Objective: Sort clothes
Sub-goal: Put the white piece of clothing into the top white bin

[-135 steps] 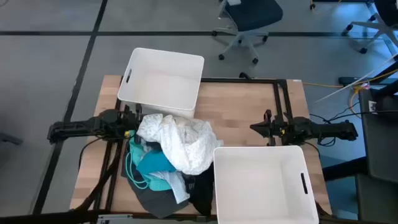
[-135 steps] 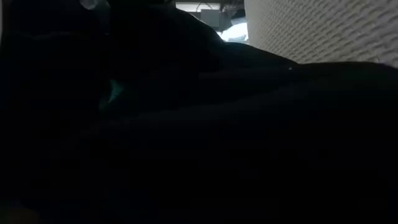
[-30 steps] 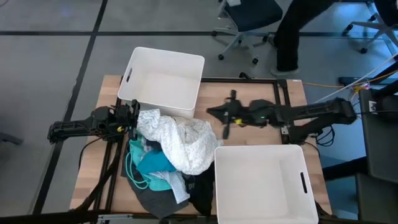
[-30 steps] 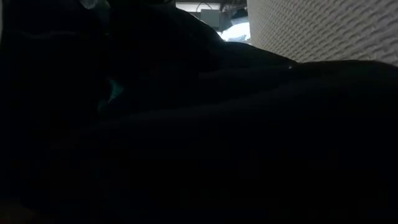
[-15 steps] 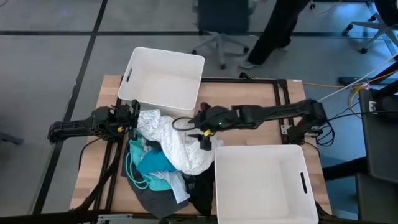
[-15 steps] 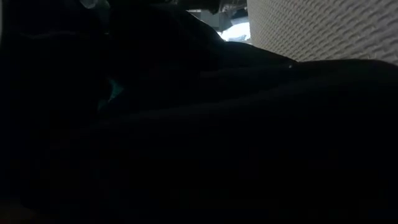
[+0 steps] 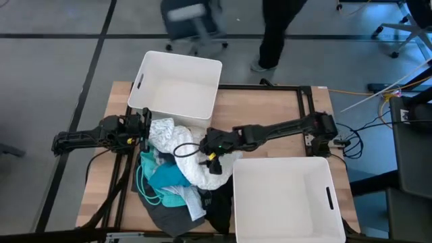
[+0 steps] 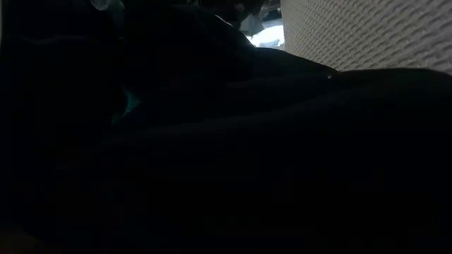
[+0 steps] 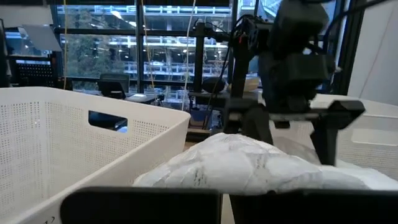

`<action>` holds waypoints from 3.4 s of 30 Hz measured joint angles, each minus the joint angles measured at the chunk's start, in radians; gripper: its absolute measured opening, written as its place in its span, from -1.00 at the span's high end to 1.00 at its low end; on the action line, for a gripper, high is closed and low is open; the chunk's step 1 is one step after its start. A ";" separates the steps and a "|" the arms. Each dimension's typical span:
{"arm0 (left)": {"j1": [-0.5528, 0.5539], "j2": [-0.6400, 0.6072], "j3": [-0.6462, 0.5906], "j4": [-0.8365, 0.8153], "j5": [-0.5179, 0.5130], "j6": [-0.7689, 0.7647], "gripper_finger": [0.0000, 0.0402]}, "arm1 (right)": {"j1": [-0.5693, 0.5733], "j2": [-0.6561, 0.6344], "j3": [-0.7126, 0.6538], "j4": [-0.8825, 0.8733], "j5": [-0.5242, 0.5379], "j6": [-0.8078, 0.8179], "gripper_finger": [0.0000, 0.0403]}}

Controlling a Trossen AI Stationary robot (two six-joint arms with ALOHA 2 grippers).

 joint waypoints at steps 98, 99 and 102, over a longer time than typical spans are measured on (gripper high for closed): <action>0.000 0.000 0.000 0.002 0.000 0.006 0.98 | -0.473 0.202 0.740 0.432 0.045 -0.446 0.93; 0.000 0.000 0.000 0.003 0.000 0.007 0.98 | -0.473 0.215 0.741 0.408 0.040 -0.428 0.93; 0.000 0.000 0.000 0.002 0.000 0.006 0.98 | -0.472 0.244 0.741 0.298 0.026 -0.321 0.93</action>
